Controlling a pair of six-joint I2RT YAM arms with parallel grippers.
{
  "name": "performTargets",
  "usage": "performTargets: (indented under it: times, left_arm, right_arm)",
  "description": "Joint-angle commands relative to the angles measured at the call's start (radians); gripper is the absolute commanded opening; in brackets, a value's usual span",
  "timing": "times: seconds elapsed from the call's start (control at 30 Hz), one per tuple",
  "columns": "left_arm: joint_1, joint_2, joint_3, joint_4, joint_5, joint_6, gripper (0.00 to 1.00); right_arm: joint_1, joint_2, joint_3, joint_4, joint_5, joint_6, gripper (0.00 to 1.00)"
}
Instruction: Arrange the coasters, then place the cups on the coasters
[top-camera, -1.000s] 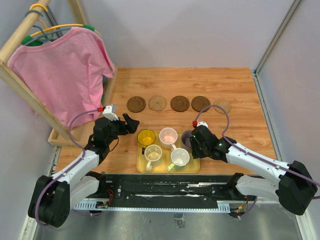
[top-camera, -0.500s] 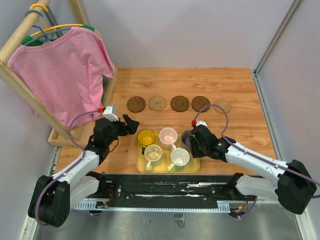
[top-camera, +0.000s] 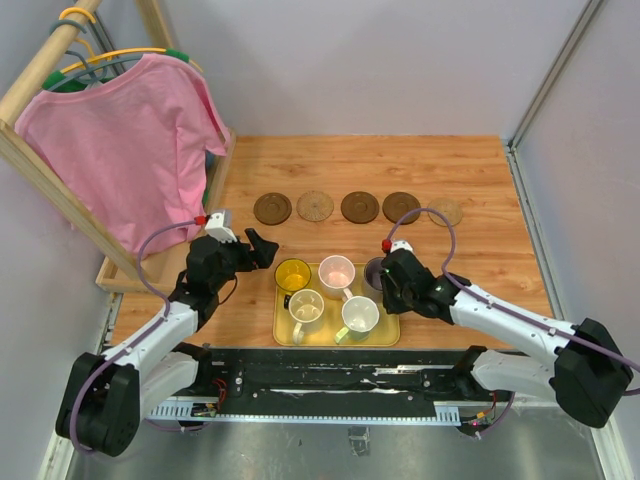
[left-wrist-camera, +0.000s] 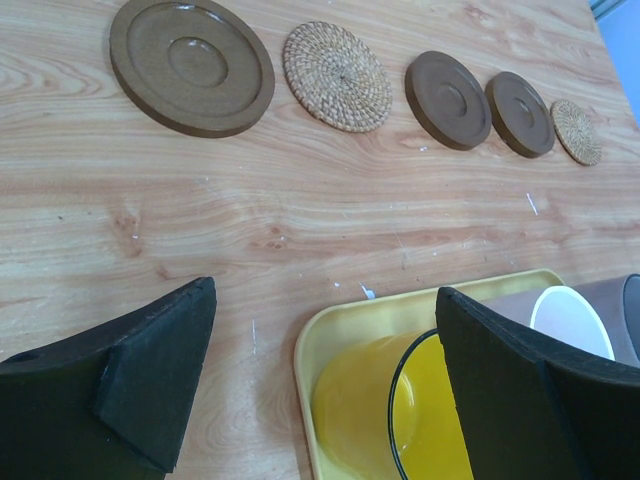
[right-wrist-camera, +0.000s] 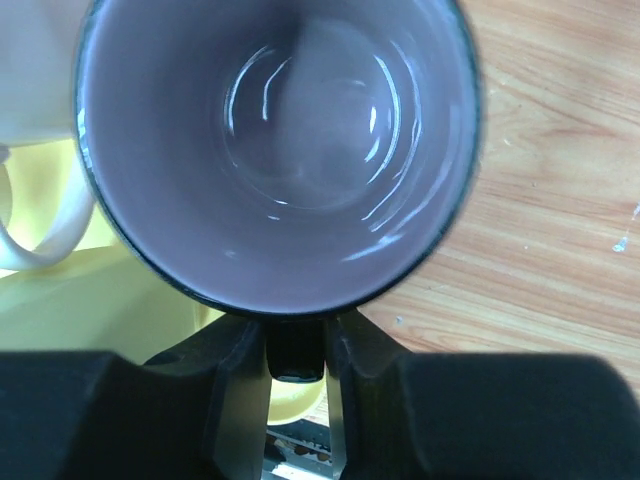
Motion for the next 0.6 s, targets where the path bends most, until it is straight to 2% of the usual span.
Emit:
performTargets:
  times: [0.0, 0.07, 0.1, 0.57]
  left_arm:
    - [-0.009, -0.026, -0.019, 0.025, -0.007, 0.0, 0.95]
    - [-0.009, -0.031, -0.02, 0.023, -0.01, 0.001, 0.95]
    - [-0.008, -0.033, -0.021, 0.022, -0.01, -0.001, 0.95]
    - [-0.008, -0.042, -0.022, 0.027, -0.015, -0.007, 0.95]
  right_arm:
    - [0.012, 0.002, -0.014, 0.01, 0.004, -0.001, 0.19]
    - [0.013, -0.005, -0.015, 0.006, 0.004, -0.001, 0.04]
    - [0.012, -0.011, -0.016, 0.003, 0.006, -0.001, 0.01]
    - [0.023, -0.064, 0.031, -0.031, 0.051, -0.081, 0.01]
